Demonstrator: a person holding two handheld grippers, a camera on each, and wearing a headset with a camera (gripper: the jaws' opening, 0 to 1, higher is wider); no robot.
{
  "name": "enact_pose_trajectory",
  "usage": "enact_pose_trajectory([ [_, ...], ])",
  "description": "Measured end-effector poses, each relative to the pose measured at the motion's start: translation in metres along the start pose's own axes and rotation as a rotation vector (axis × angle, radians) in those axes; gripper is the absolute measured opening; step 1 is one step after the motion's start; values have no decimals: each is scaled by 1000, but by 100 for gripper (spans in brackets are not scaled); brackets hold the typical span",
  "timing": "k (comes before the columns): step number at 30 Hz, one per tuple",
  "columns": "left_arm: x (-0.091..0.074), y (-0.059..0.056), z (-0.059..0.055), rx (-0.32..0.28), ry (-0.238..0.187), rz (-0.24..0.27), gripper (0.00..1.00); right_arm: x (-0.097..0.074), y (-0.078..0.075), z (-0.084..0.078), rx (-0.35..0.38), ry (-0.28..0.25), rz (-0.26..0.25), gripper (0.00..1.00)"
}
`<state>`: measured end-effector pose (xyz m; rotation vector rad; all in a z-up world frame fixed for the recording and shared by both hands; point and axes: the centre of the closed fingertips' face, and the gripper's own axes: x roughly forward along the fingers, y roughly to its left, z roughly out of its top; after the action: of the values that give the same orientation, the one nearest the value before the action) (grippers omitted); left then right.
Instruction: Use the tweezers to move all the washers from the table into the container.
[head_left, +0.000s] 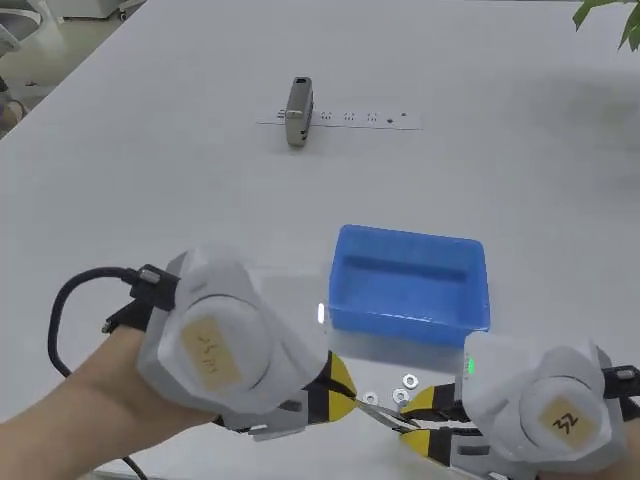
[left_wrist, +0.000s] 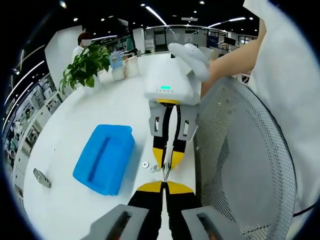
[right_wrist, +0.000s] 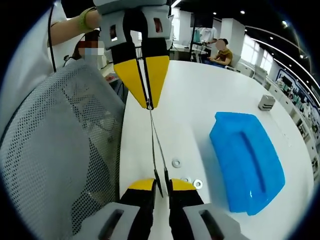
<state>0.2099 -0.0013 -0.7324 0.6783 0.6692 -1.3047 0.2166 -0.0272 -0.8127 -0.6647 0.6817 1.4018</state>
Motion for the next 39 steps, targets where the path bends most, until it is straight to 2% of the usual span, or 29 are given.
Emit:
enact_pose_trajectory([
  [4, -1, -1, 14, 4, -26, -5, 0, 1, 2, 9, -14, -32, 1, 7],
  [8, 0, -1, 23, 11, -37, -5, 0, -1, 3, 22, -22, -72, 8, 7],
  [12, 2, -1, 26, 18, -40, -5, 0, -9, 3, 41, -3, -156, 20, 6],
  [14, 2, 0, 26, 17, -43, 0, 0, -8, 1, 38, -16, -139, 12, 5],
  [20, 1, 2, 24, 7, -41, 2, 0, -7, 2, 37, -25, -136, 15, 5],
  [25, -3, 9, 27, 9, -45, 6, 0, -11, -7, 42, -21, -163, -23, 5],
  [27, -1, 11, 28, 20, -32, 0, 0, -11, -9, 41, -3, -170, -25, 5],
  [33, 4, 11, 28, 36, -16, -12, 0, -11, -12, 36, -19, -150, -40, 5],
  [39, 6, 12, 26, 37, -4, -23, 0, -10, -12, 33, 13, -170, -36, 5],
])
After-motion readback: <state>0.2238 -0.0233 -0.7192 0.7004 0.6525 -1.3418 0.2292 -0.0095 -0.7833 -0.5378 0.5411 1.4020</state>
